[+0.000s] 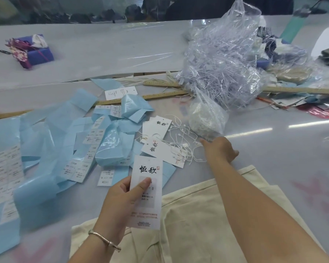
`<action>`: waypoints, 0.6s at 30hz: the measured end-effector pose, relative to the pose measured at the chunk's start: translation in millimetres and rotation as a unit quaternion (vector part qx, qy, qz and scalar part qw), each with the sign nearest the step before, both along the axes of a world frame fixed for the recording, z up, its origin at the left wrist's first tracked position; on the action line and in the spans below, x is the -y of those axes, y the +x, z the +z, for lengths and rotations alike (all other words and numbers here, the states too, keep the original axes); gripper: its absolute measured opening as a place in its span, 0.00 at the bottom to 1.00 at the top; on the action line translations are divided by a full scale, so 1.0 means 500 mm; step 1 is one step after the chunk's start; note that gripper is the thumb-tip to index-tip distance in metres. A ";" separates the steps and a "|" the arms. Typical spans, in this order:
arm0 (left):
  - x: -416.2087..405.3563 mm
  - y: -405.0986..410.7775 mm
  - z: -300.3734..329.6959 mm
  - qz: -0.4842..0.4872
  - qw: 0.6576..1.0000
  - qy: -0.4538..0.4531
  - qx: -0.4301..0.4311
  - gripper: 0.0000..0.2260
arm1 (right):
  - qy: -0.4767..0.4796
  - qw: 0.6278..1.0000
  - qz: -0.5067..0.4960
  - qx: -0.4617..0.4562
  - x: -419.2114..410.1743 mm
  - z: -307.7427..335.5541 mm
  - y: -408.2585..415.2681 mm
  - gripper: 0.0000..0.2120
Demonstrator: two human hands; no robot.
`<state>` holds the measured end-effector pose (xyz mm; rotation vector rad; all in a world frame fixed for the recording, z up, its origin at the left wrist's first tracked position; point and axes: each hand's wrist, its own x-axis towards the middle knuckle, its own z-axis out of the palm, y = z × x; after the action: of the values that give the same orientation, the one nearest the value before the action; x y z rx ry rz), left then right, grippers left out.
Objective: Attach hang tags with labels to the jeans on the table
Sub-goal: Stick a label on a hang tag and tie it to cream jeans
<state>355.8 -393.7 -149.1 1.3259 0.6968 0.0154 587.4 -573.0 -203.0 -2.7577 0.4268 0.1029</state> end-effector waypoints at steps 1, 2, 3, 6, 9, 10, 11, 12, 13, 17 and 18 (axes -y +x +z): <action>0.001 0.001 0.001 -0.003 1.000 -0.007 0.001 0.15 | 0.013 1.000 -0.018 -0.012 -0.008 0.001 0.007 0.20; 0.001 0.002 0.003 -0.005 1.000 -0.013 0.002 0.15 | 0.031 0.999 -0.037 -0.017 -0.014 0.003 0.014 0.17; 0.001 0.003 0.004 -0.006 1.000 -0.016 0.005 0.15 | 0.038 0.998 -0.045 -0.026 -0.018 0.001 0.022 0.15; -0.003 0.003 0.007 -0.008 1.000 -0.018 0.013 0.15 | 0.041 0.997 -0.051 -0.049 -0.023 0.004 0.031 0.14; -0.007 0.002 0.008 -0.005 1.000 -0.013 0.016 0.15 | 0.095 0.994 -0.023 -0.052 -0.016 0.006 0.020 0.15; -0.008 0.002 0.008 -0.003 1.000 -0.012 0.017 0.15 | 0.090 0.995 -0.008 -0.050 -0.012 0.002 0.015 0.15; -0.009 0.003 0.007 -0.001 1.000 -0.012 0.017 0.15 | 0.067 0.997 -0.003 -0.044 -0.006 -0.004 0.010 0.15; -0.009 0.003 0.005 0.001 1.000 -0.013 0.015 0.15 | 0.040 0.999 -0.016 -0.028 0.003 -0.011 0.008 0.15; -0.009 0.003 0.002 0.001 1.000 -0.012 0.013 0.14 | 0.029 0.999 -0.039 -0.009 0.011 -0.015 0.003 0.16; -0.005 0.008 -0.007 -0.004 1.000 -0.004 0.001 0.16 | 0.019 0.998 -0.067 0.007 0.023 -0.019 -0.001 0.19; -0.003 0.010 -0.009 -0.005 1.000 -0.003 0.001 0.16 | 0.016 0.998 -0.059 -0.005 0.019 -0.018 0.005 0.17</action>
<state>360.5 -392.1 -153.4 1.3223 0.6880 0.0069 589.7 -582.7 -212.0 -2.6941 0.5847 0.0936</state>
